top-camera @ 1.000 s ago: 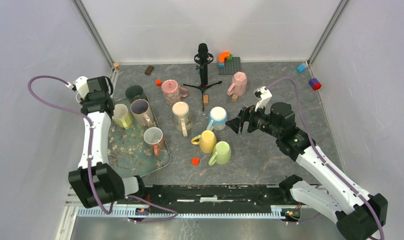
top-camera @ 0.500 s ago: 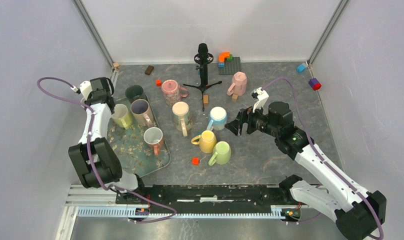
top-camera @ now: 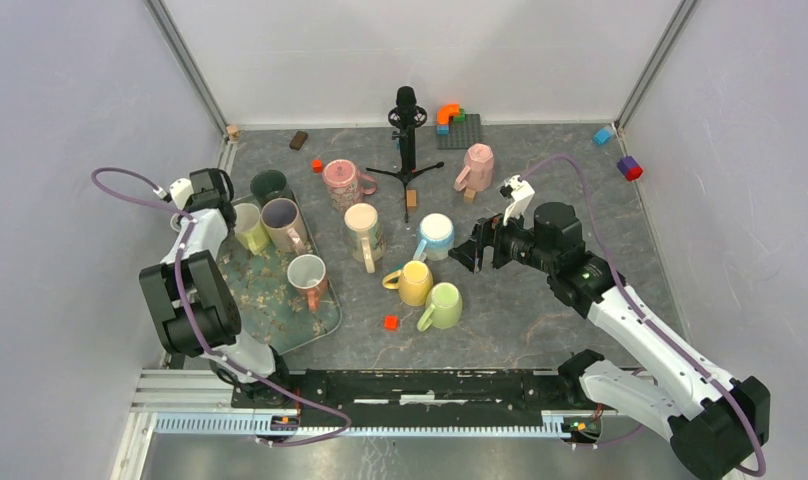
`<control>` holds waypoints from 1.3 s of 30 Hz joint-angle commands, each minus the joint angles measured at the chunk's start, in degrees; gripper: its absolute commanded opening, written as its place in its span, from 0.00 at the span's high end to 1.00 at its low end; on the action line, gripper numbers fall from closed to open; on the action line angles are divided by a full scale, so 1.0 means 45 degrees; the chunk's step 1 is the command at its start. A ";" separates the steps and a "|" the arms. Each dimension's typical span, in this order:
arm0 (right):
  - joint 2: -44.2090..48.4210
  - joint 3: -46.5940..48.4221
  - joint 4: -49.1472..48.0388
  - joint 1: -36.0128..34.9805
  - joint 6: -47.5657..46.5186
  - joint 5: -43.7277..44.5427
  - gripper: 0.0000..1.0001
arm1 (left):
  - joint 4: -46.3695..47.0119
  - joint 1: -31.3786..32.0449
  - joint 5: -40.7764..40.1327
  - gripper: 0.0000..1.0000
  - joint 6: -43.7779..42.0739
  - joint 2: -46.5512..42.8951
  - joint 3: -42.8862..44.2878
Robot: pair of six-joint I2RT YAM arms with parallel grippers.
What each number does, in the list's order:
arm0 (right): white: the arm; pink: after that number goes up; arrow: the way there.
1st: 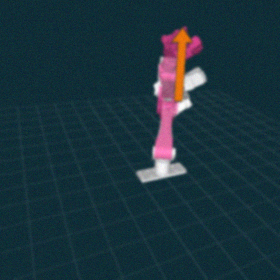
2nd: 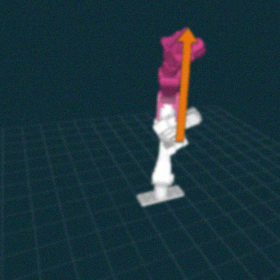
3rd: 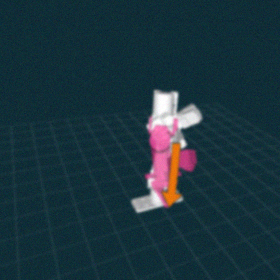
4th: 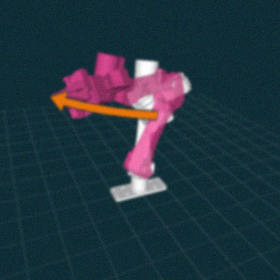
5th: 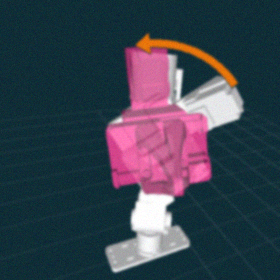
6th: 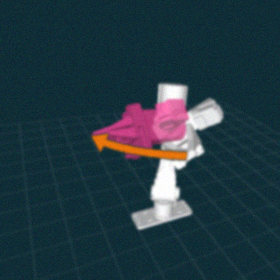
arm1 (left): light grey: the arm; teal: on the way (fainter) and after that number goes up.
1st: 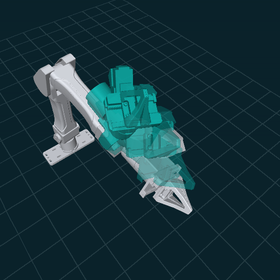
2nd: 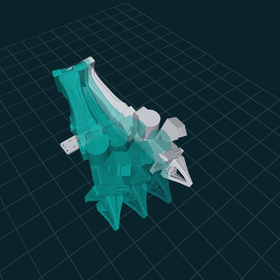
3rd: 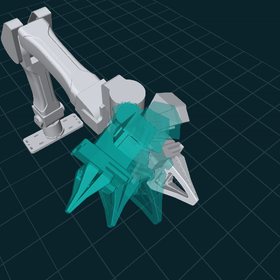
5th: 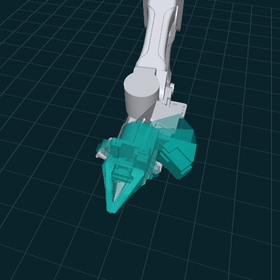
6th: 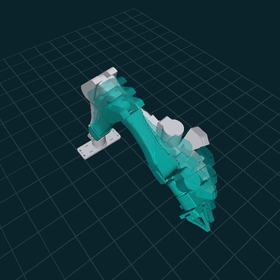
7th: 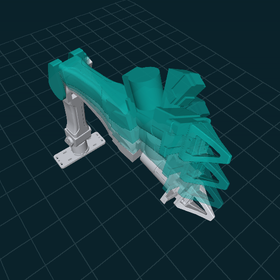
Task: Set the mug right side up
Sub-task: Place the cup on the tray.
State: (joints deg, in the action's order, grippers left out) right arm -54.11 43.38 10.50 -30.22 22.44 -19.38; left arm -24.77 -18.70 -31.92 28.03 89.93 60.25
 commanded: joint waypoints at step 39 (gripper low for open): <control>-0.0448 -0.0106 -0.0494 0.0022 -0.0182 -0.0296 0.07 | 0.0751 -0.0851 0.0780 0.98 0.0966 -0.0182 -0.0197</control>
State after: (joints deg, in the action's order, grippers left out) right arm -56.82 43.29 10.41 -30.22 22.20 -19.73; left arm -21.61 -21.58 -26.63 30.81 92.49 58.74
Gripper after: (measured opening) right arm 0.935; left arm 0.247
